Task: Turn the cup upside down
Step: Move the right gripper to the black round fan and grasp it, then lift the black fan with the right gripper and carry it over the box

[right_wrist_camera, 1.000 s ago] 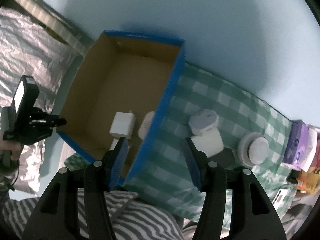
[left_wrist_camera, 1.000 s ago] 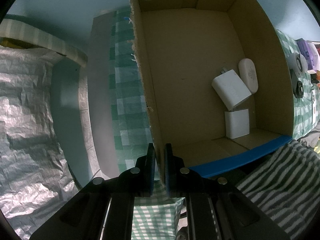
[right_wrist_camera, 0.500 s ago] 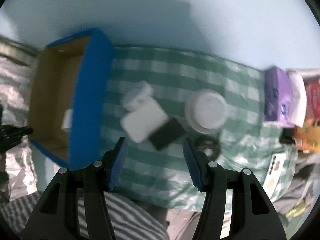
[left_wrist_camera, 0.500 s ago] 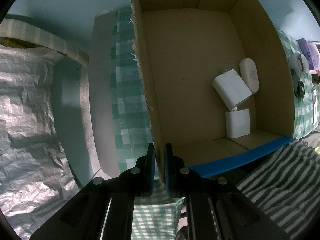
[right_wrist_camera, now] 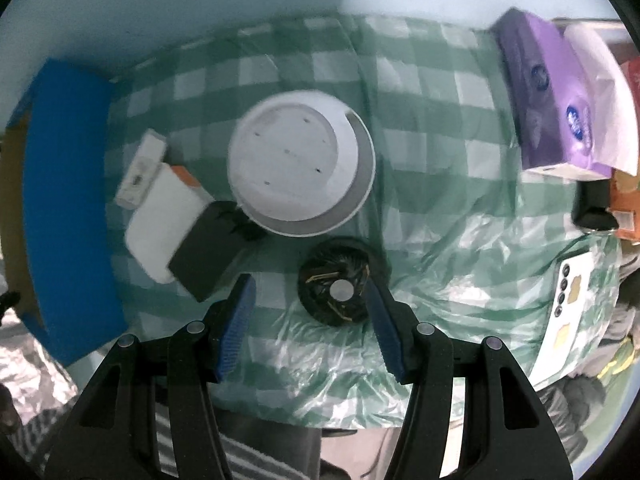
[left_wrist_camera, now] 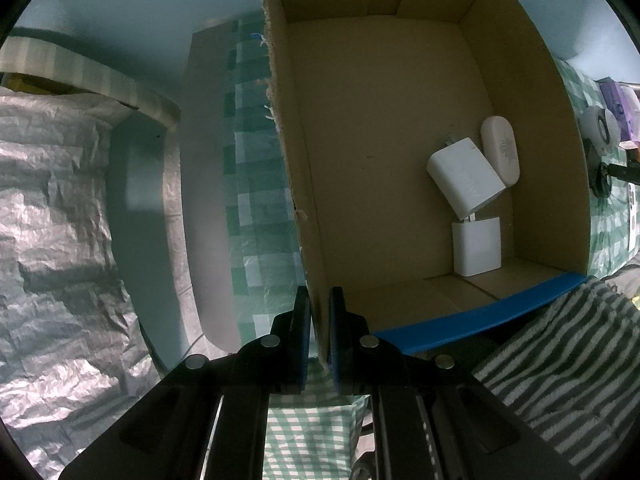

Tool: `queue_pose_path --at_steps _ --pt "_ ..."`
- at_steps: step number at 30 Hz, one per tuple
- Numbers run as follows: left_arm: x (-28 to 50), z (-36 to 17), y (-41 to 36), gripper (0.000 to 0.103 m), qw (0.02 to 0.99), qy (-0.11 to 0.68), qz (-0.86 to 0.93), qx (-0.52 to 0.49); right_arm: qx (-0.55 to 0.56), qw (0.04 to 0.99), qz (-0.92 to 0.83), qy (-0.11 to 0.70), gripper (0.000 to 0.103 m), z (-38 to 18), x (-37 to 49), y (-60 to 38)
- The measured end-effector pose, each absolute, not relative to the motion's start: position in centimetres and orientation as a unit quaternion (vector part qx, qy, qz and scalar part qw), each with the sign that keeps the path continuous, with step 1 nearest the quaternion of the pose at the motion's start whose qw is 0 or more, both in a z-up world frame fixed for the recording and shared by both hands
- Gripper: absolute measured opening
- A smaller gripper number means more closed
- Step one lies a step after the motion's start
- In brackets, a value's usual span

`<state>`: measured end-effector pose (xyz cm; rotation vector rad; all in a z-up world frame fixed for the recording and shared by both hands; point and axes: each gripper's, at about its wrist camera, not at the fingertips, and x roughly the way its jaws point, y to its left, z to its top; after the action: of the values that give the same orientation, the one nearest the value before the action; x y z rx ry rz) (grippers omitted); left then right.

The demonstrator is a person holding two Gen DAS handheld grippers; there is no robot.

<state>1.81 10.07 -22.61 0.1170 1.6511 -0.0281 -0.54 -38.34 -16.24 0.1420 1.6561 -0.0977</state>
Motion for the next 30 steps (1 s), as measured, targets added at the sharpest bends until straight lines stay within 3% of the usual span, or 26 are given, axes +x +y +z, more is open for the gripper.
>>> queue_pose_path --at_steps 3,7,25,30 --pt "1.8 -22.6 10.1 0.007 0.676 0.735 -0.012 0.052 0.067 0.667 -0.055 0.74 0.057 -17.7 -0.5 -38.6" --pt "1.8 -22.6 10.0 0.008 0.677 0.734 -0.009 0.052 0.046 0.673 -0.063 0.735 0.065 -18.4 -0.1 -38.3" --pt "1.7 -22.6 9.9 0.008 0.677 0.734 -0.008 0.051 0.018 0.651 -0.079 0.754 0.066 -23.1 0.1 -37.5" --pt "1.7 -22.7 10.0 0.008 0.677 0.734 -0.01 0.052 0.024 0.656 -0.077 0.75 0.062 -22.9 -0.2 -37.5"
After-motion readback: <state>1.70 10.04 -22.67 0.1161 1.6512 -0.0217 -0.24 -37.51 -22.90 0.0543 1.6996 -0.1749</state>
